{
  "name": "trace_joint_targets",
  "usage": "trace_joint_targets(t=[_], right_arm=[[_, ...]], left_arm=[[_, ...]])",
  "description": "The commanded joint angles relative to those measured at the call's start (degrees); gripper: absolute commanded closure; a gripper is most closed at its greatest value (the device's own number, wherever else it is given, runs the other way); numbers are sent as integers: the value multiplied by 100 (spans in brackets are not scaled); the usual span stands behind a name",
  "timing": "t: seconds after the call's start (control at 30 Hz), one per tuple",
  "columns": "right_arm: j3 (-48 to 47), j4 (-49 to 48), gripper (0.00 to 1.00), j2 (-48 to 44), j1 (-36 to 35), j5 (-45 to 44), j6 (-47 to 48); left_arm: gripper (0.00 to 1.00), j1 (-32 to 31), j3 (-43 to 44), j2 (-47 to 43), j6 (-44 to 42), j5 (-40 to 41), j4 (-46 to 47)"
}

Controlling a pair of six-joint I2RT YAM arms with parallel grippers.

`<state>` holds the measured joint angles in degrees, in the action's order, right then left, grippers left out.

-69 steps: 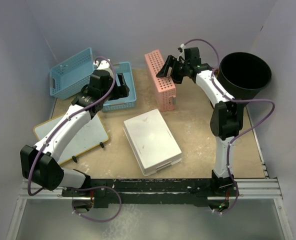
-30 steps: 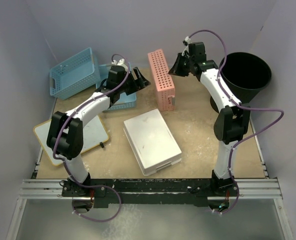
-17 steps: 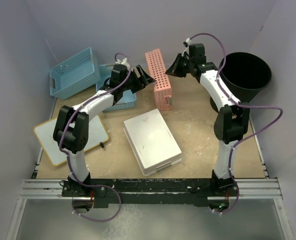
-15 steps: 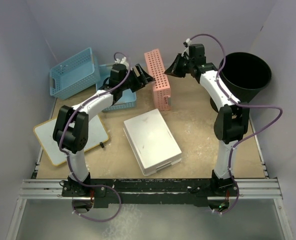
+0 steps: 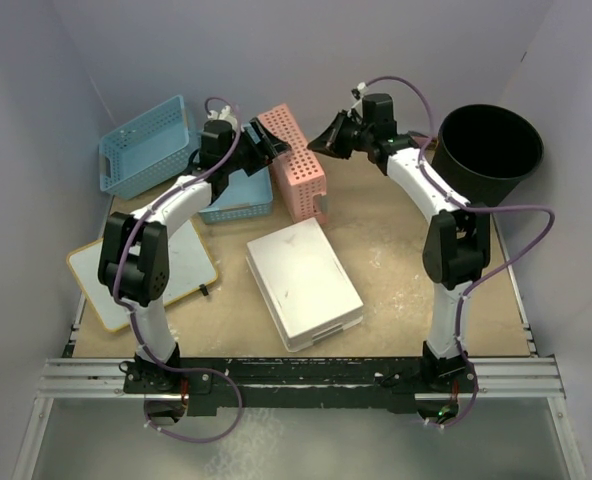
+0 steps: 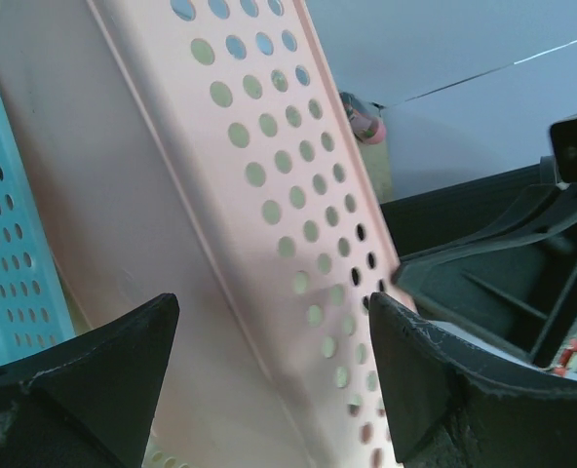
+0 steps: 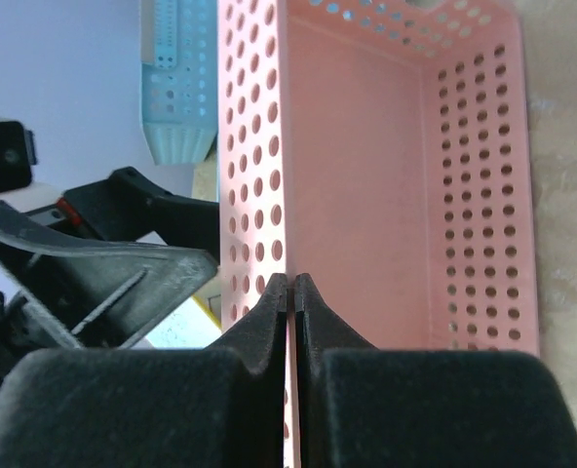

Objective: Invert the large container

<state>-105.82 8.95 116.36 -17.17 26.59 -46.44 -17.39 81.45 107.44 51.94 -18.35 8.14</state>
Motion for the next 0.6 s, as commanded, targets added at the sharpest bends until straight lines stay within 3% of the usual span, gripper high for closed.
trace_joint_targets(t=[0.0, 0.37, 0.57], right_arm=[[377, -413, 100, -99, 80, -54, -277], [1897, -936, 100, -582, 644, -162, -543], [1938, -341, 100, -766, 785, -845, 44]], left_arm=[[24, -9, 189, -270, 35, -224, 324], [24, -31, 641, -1, 290, -523, 594], [24, -45, 742, 2, 274, -595, 566]])
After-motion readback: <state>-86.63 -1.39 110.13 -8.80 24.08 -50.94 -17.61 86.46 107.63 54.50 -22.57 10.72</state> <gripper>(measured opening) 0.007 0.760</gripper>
